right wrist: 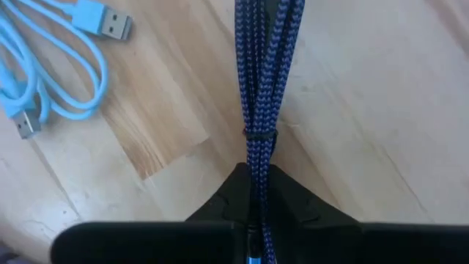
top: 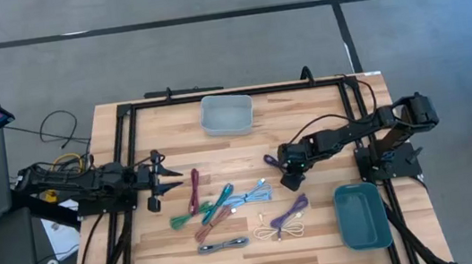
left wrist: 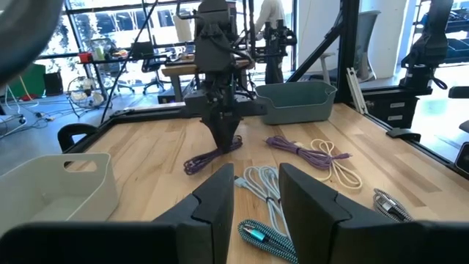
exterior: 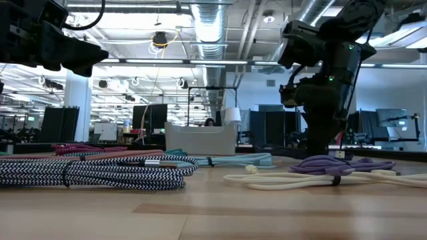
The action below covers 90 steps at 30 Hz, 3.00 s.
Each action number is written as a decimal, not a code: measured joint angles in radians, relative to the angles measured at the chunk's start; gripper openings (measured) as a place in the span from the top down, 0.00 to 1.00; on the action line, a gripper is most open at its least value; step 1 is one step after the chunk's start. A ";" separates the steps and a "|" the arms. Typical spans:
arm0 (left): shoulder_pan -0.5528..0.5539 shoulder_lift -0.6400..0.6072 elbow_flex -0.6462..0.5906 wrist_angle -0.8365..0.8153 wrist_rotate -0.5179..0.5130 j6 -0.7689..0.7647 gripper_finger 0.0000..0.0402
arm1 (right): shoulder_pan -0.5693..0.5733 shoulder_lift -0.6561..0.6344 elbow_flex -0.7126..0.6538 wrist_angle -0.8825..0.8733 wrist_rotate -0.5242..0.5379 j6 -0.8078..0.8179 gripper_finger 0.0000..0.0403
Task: Pick & Place USB Port
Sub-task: Put the violet patterned charger cable into the blue bin
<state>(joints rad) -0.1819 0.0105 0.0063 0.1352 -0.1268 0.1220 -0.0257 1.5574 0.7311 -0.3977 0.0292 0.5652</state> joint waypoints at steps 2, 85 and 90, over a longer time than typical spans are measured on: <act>0.000 0.000 0.000 0.000 0.000 0.000 0.73 | -0.007 0.000 0.000 0.005 0.001 -0.020 0.96; 0.000 0.025 0.000 0.023 -0.045 0.000 0.73 | 1.122 -0.206 0.264 -0.724 0.102 1.461 0.98; 0.000 0.025 0.000 0.023 -0.044 0.000 0.73 | 1.154 -0.184 0.264 -0.726 0.069 1.500 0.93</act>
<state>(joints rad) -0.1822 0.0357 0.0063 0.1585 -0.1711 0.1222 1.1282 1.3736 0.9955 -1.1233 0.0986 2.0652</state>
